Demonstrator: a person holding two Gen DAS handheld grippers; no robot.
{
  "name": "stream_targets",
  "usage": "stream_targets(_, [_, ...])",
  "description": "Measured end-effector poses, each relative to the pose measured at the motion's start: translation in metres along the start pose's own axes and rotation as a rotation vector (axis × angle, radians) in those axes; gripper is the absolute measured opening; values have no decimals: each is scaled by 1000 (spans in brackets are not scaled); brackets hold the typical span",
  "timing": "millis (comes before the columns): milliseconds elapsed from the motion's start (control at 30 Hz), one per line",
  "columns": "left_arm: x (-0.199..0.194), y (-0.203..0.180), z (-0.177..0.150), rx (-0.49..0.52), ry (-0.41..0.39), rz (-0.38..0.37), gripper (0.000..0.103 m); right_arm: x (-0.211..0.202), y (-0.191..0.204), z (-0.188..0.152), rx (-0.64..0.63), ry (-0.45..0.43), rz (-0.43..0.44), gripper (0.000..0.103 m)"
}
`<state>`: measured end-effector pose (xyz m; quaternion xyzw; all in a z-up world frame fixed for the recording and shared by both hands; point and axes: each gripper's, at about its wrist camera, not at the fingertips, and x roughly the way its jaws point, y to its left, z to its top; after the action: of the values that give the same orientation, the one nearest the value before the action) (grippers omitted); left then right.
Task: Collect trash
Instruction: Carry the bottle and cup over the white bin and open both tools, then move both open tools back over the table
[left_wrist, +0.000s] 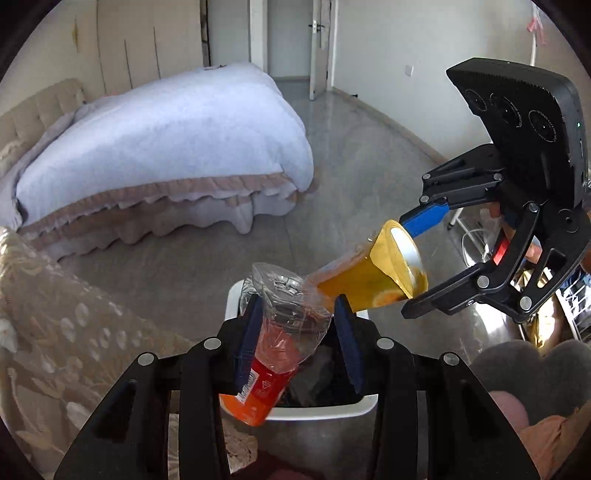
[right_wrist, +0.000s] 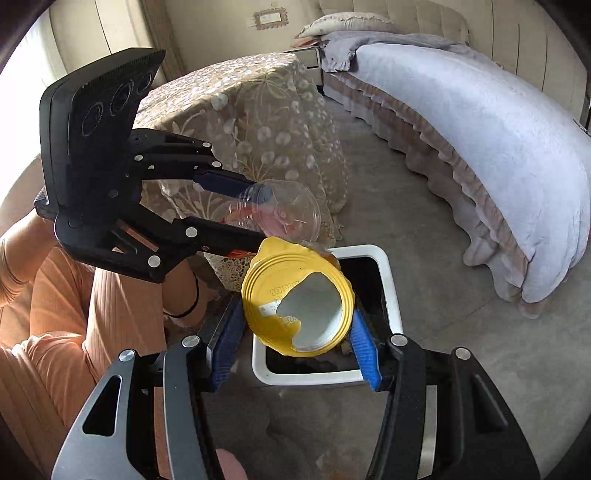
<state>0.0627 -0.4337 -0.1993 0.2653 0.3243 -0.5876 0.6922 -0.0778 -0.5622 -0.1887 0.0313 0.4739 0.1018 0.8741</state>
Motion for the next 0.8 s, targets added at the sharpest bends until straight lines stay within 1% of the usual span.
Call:
stream_targets(33, [5, 1, -1, 18, 5, -15, 42, 6, -5, -2, 1, 18, 16, 56])
stream_targets(67, [10, 2, -3, 36, 11, -30, 46, 12, -10, -3, -3, 44, 37, 59])
stream_targets(100, [15, 2, -4, 51, 17, -38, 77, 16, -13, -6, -13, 61, 37, 67])
stream_targets(133, [20, 2, -4, 60, 19, -36, 98, 19, -16, -7, -26, 60, 8, 99])
stream_targets(167, [22, 2, -5, 68, 21, -45, 98, 21, -15, -10, -42, 60, -12, 98])
stream_targets(233, [25, 2, -6, 75, 33, -51, 98, 25, -18, -12, -49, 91, -7, 98])
stream_targets(400, [19, -1, -7, 76, 38, -45, 98, 25, -19, -9, -47, 92, 0, 98])
stream_targets(567, [-6, -4, -4, 63, -12, -51, 98, 17, -9, 1, -71, 71, -2, 98])
stream_targets(800, [-51, -3, -4, 34, -88, -14, 98, -1, 17, 20, -148, 25, 2, 98])
